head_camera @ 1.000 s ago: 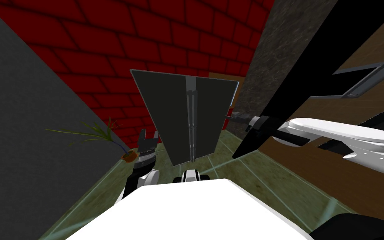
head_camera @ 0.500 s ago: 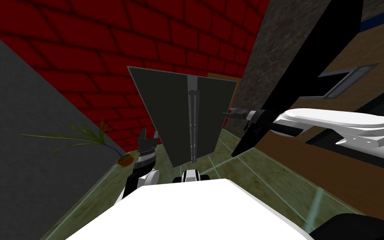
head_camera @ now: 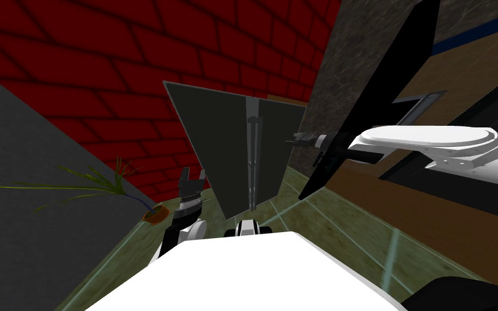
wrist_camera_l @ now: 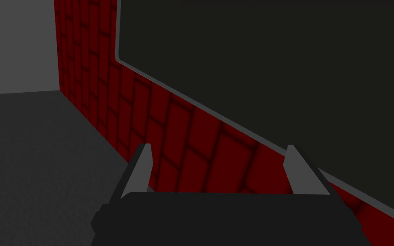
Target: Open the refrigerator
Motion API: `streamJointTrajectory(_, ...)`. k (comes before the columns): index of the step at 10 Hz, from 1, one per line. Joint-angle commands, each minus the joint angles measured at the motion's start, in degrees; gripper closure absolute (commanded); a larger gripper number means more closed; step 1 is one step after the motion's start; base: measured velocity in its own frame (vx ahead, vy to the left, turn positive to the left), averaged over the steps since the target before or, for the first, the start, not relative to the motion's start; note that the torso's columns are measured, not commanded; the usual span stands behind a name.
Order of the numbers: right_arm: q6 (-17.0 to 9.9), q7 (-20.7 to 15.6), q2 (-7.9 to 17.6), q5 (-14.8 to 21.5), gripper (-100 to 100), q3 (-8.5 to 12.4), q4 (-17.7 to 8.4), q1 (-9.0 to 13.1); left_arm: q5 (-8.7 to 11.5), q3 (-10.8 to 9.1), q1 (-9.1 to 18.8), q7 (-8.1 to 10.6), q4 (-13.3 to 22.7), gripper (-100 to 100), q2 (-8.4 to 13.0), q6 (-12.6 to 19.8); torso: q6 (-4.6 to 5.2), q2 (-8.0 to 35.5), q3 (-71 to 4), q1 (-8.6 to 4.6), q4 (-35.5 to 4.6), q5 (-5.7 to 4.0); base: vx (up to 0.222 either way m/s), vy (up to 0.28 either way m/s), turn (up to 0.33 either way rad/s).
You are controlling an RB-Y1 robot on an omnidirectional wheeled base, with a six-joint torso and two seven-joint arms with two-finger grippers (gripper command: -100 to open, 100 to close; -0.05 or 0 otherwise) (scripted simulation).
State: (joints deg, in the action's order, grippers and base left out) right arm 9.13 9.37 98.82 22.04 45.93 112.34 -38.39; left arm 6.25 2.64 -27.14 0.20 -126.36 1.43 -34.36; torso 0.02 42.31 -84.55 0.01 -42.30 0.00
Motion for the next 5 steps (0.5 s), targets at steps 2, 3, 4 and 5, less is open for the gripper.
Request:
streamJointTrajectory(2,-0.64,1.06,5.10,0.40,-100,0.17,-1.30,1.69,0.00,0.00,0.01,0.00,0.00,0,0.01,0.00,-0.03,-0.07,-0.04,-0.24,0.04,-0.08,0.014,0.051,-0.052)
streamJointTrajectory(3,-0.64,1.06,5.56,0.40,-100,0.17,-1.30,1.69,0.00,-0.01,0.00,0.00,0.00,0,0.01,0.00,0.01,-0.07,-0.05,-0.11,0.03,-0.05,0.016,0.074,-0.086)
streamJointTrajectory(4,-0.78,2.00,7.72,0.86,-100,1.14,-2.22,2.05,0.00,0.00,0.00,0.00,0.00,0,0.01,0.00,-0.02,-0.04,-0.03,0.00,0.02,0.00,-0.003,0.105,-0.124)
streamJointTrajectory(5,-0.78,2.00,8.46,0.86,-100,1.14,-2.22,2.05,0.00,0.00,0.00,0.00,0.00,0,0.00,0.00,-0.01,0.03,0.01,0.14,0.00,0.05,0.001,0.100,-0.072)
